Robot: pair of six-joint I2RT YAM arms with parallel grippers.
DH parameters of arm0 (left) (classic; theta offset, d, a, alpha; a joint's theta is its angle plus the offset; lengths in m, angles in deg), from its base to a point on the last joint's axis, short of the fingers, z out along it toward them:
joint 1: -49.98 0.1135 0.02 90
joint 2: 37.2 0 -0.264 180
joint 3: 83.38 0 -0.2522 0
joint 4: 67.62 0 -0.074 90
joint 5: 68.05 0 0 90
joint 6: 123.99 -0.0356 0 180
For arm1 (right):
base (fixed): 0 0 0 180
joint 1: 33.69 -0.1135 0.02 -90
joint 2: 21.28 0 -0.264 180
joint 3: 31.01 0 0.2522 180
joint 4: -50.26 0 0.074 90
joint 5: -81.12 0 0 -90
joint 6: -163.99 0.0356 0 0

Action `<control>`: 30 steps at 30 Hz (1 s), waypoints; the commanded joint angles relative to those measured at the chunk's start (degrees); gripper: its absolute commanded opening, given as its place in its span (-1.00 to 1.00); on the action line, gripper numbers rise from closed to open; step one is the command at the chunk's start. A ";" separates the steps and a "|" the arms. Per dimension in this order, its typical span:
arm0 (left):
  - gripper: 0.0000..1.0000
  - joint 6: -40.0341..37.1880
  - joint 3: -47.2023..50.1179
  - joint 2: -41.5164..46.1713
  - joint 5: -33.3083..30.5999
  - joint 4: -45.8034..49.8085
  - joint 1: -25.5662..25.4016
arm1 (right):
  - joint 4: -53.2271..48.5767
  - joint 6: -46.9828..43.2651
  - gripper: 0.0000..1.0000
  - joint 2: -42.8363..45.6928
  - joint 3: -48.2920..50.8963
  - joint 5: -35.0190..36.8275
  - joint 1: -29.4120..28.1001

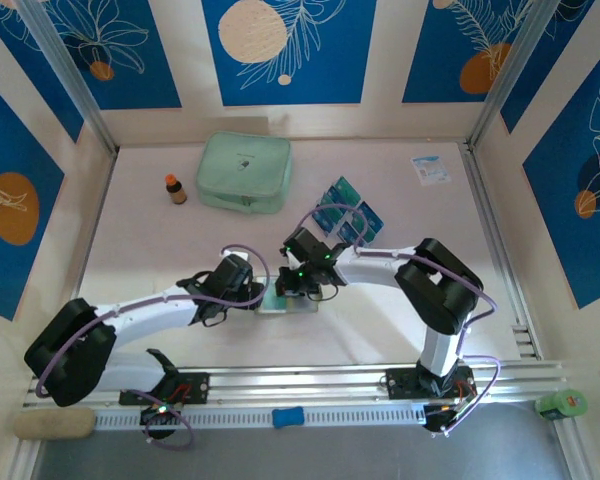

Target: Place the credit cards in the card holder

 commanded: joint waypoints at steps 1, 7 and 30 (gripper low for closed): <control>0.71 0.06 0.76 -1.11 -0.04 -0.04 0.61 | 0.00 0.27 -0.93 3.53 0.87 -0.62 0.96; 0.71 0.79 1.24 -1.59 0.24 -0.53 0.58 | -1.47 -1.21 -0.94 2.85 0.54 0.28 1.88; 0.71 0.52 1.87 -0.89 0.15 -0.65 0.58 | -2.94 -2.41 -0.96 -5.92 -4.46 -0.16 -1.32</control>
